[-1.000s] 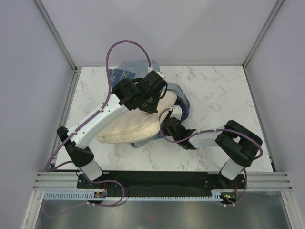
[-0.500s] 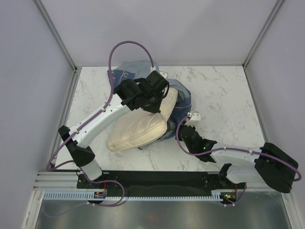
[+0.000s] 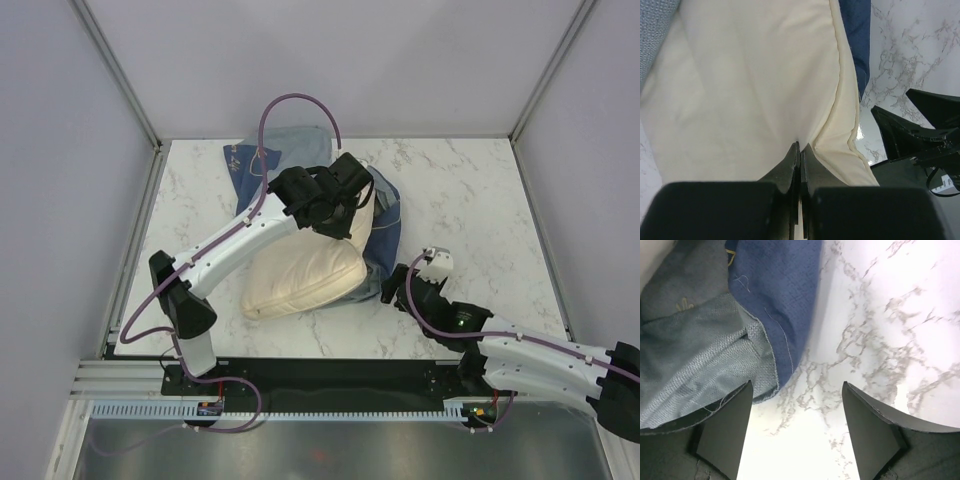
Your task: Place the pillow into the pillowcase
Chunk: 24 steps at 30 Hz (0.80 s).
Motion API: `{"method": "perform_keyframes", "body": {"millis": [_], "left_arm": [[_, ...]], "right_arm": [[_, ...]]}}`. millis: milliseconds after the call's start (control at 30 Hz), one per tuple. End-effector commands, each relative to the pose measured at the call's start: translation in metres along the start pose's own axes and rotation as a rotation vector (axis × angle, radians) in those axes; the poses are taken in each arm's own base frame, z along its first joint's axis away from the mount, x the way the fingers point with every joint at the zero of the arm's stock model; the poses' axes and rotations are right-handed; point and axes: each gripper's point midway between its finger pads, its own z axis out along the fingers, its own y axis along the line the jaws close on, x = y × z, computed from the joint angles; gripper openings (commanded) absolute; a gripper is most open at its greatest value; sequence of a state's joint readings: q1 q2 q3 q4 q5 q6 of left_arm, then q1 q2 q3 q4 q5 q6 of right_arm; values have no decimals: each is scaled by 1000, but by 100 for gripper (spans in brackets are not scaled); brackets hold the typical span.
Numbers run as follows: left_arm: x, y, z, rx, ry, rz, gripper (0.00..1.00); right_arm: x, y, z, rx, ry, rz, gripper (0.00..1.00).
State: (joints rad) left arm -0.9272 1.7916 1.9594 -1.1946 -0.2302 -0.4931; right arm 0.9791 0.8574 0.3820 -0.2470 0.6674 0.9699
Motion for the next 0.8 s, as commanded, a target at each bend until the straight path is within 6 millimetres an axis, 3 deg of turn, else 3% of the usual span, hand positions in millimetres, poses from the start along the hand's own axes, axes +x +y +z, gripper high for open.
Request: {"method": "perform_keyframes", "body": {"millis": [0,133,200,233,300,333,467,533,767], "left_arm": [[-32,-8,-20,57,-122,-29,2],[-34,-7,-29,71,-140,-26,2],[-35,-7,-33,78,-146,-28,2],[-35,-7,-36,85,-150,-29,2],[-33,-6,-39,90,-150,-29,2],[-33,-5,-44,93,-160,-30,2],[-32,0,-47,89,-166,-27,2],[-31,1,-49,90,-165,-29,2],[-29,7,-53,90,-169,-30,2]], "right_arm": [[-19,-5,-9,18,-46,-108,80],[-45,28,-8,-106,-146,-171,75],[-46,32,0,-94,-164,-213,75],[-56,39,1,-81,-193,-214,75],[-51,39,16,-51,-173,-264,74],[-51,51,20,-94,-160,-252,74],[-47,50,51,-84,-113,-231,73],[-54,60,58,-84,-119,-249,73],[-32,70,86,-89,-63,-301,70]]}}
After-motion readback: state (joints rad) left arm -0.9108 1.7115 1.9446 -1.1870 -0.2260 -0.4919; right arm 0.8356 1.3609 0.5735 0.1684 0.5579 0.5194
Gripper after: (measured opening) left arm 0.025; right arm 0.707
